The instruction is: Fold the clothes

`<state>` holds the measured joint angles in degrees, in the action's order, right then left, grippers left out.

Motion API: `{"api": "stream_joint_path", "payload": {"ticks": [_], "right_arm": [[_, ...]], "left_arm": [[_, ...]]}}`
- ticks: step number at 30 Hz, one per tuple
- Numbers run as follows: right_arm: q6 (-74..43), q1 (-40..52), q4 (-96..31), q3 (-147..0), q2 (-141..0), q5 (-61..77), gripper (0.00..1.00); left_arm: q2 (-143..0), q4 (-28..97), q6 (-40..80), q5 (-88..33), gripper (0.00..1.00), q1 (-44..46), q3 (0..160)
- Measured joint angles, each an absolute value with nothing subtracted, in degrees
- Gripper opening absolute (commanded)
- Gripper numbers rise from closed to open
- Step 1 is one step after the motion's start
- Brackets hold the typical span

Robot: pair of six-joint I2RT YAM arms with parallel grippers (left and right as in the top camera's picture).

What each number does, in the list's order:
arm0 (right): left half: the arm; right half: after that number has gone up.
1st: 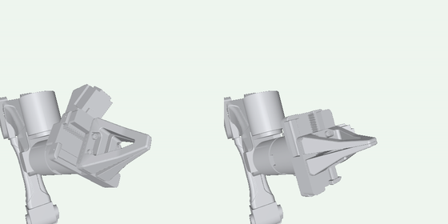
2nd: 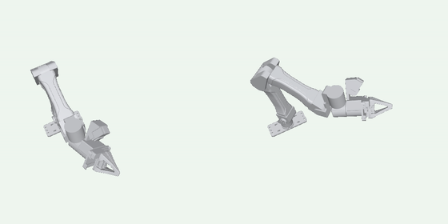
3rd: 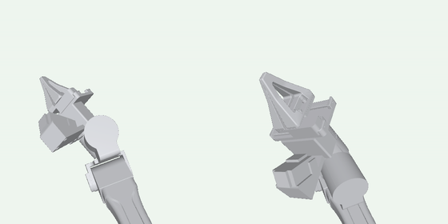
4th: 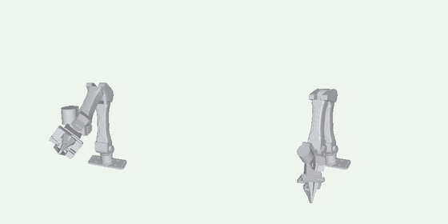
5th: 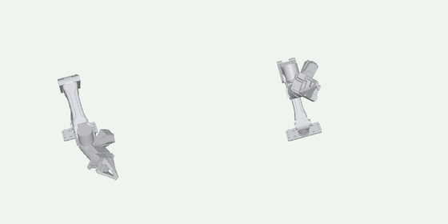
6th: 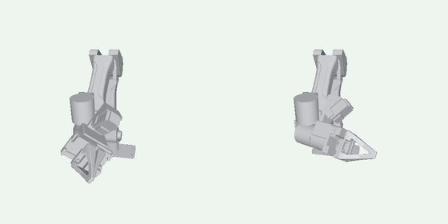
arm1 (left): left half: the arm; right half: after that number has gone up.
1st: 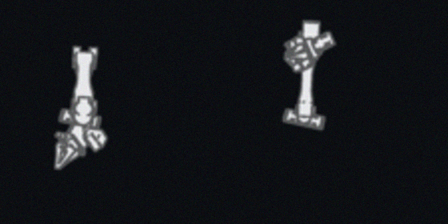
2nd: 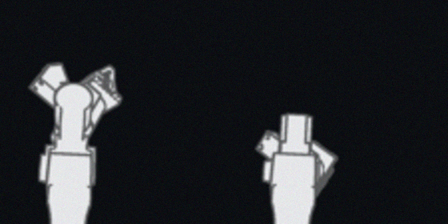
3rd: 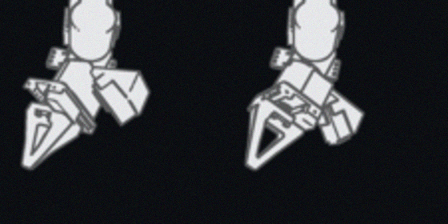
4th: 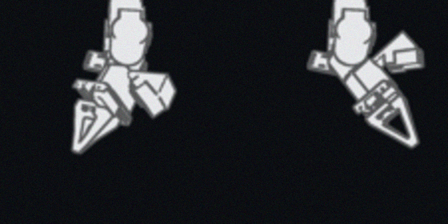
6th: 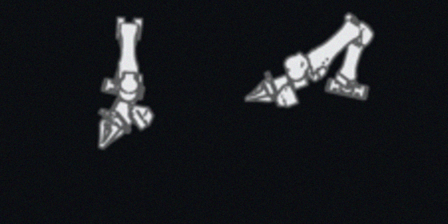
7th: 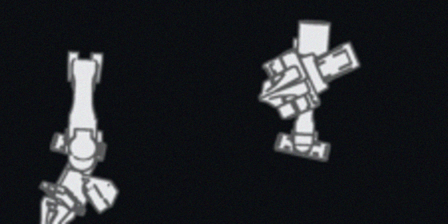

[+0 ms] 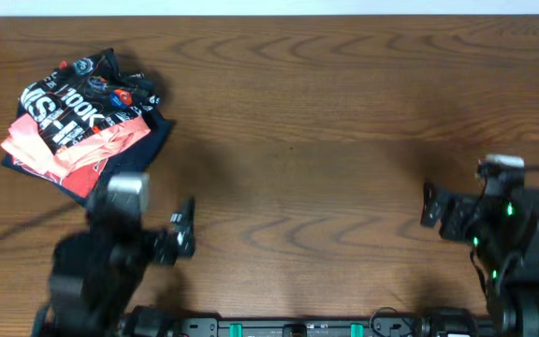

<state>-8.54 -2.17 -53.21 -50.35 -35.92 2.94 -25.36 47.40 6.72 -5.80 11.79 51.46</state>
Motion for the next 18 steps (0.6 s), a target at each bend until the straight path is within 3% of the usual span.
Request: {"api": "stream_joint_path", "payload": {"ticks": [8, 18], "right_arm": [[-8.56, -2.17, -62.52, -49.36, -30.35, 2.55, 0.99], [-8.56, -2.17, -67.81, -49.28, -30.35, 2.52, 0.99]], "left_arm": [[-9.78, 50.39, 7.51, -5.48, 0.98, 11.79, 50.63], [-7.77, 51.03, 7.53, -5.32, 0.98, 11.79, 50.54]]}}
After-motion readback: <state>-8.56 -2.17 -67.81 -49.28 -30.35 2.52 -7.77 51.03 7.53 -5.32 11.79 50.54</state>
